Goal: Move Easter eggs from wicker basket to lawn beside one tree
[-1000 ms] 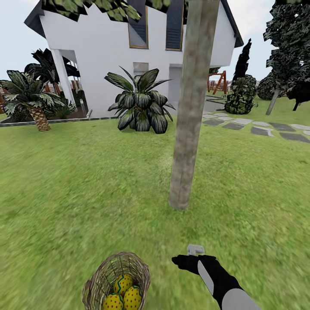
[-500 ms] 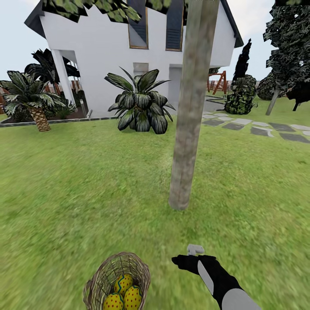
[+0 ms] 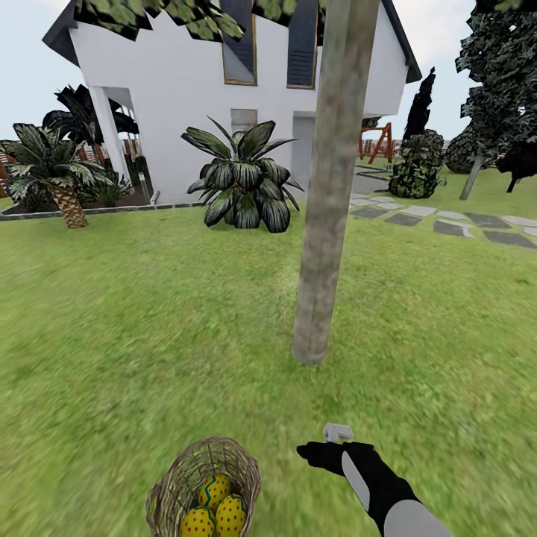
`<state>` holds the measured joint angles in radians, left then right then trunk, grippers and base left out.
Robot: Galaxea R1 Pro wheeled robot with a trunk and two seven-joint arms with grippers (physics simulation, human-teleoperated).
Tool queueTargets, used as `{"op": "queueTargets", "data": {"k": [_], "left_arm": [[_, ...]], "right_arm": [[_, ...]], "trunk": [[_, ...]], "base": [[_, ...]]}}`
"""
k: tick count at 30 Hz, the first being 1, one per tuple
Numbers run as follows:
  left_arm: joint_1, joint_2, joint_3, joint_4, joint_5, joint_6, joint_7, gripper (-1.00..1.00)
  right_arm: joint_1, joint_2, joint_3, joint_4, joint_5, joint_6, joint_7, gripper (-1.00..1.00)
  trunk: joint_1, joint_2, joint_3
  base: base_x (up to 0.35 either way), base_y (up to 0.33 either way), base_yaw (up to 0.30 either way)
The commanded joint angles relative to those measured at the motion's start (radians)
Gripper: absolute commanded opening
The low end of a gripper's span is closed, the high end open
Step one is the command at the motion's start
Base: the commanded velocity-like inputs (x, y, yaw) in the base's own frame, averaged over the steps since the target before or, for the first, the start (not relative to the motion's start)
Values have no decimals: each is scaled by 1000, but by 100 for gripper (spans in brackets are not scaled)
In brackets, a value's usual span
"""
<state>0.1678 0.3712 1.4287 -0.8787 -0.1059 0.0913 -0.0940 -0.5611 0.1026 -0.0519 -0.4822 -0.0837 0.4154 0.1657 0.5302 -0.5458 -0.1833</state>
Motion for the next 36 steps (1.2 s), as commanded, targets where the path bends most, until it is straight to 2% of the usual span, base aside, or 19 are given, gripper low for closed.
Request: {"op": "queueTargets", "data": {"k": [1, 3, 4, 5, 6, 7, 8, 10, 11, 14, 16, 20, 27, 29, 30, 32, 33, 35, 36], "left_arm": [[-32, -41, -25, -13, -74, -12, 5, 100], [-65, -90, -49, -22, -146, -29, 13, 100], [-98, -143, -65, -30, -213, -52, 15, 100], [-113, -169, -72, -34, -242, -66, 14, 100], [-136, -216, -80, -40, -288, -97, 9, 100], [-145, -237, -83, -43, -305, -109, 4, 100], [-158, -275, -88, -50, -329, -130, -8, 100], [-167, -308, -91, -61, -344, -143, -20, 100], [-174, -337, -93, -79, -353, -151, -28, 100], [-193, -384, -96, -129, -362, -156, -39, 100], [-208, -409, -96, -164, -365, -155, -44, 100], [-236, -430, -97, -265, -361, -117, -47, 100], [-259, -462, -105, -514, -310, 68, -71, 100], [-260, -476, -138, -609, -302, 157, -107, 100], [-260, -479, -179, -648, -299, 224, -132, 100], [-261, -482, -232, -671, -297, 278, -150, 100], [-261, -485, -293, -684, -297, 312, -159, 100], [-261, -488, -357, -691, -296, 334, -160, 100], [-261, -489, -418, -692, -296, 348, -154, 100]], "right_arm": [[0, 1, -5, -1, -7, 6, 1, 100], [0, 1, -5, -1, -7, 6, 1, 100], [0, 1, -5, -1, -7, 6, 1, 100], [0, 1, -5, -1, -7, 6, 1, 100], [0, 1, -6, -1, -7, 6, 1, 100], [0, 1, -6, -1, -7, 6, 1, 100], [0, 0, -6, -1, -7, 6, 1, 100], [0, 0, -6, -1, -6, 6, 2, 100], [0, 0, -6, -1, -6, 6, 2, 100], [0, -2, -7, -2, -7, 6, 3, 100], [0, -3, -8, -2, -8, 6, 3, 100], [0, -4, -9, -2, -10, 6, 3, 100], [0, -4, -8, -1, -7, 6, 3, 100], [0, -4, -8, -2, -6, 6, 3, 100], [0, -4, -8, -2, -5, 5, 3, 100], [0, -4, -8, -2, -5, 4, 3, 100], [0, -4, -8, -2, -4, 3, 3, 100], [0, -4, -8, -2, -4, 3, 3, 100], [0, -4, -8, -2, -4, 2, 3, 100]], "trunk": [[-4, 6, 2], [-11, 20, 8], [-15, 27, 11], [-19, 34, 14], [-23, 41, 17], [-27, 48, 21], [-30, 55, 24], [-38, 69, 30], [-42, 76, 33], [-53, 97, 44], [-61, 111, 53], [-76, 139, 70], [-80, 146, 82], [-80, 146, 85], [-80, 146, 86], [-80, 146, 89], [-80, 146, 90], [-80, 146, 93], [-80, 146, 94]], "base": [[0, 0, 0], [0, 0, 0], [0, 0, 0], [0, 0, 0], [0, 0, 0], [0, 0, 0], [0, 0, 0], [0, 0, 0], [0, 0, -7], [0, 0, -54], [0, 0, -123], [0, 0, -162], [0, 0, -180], [0, 0, -170], [0, 0, -165], [0, 0, -163], [0, 0, -159], [0, 0, -156], [0, 0, -151]]}}
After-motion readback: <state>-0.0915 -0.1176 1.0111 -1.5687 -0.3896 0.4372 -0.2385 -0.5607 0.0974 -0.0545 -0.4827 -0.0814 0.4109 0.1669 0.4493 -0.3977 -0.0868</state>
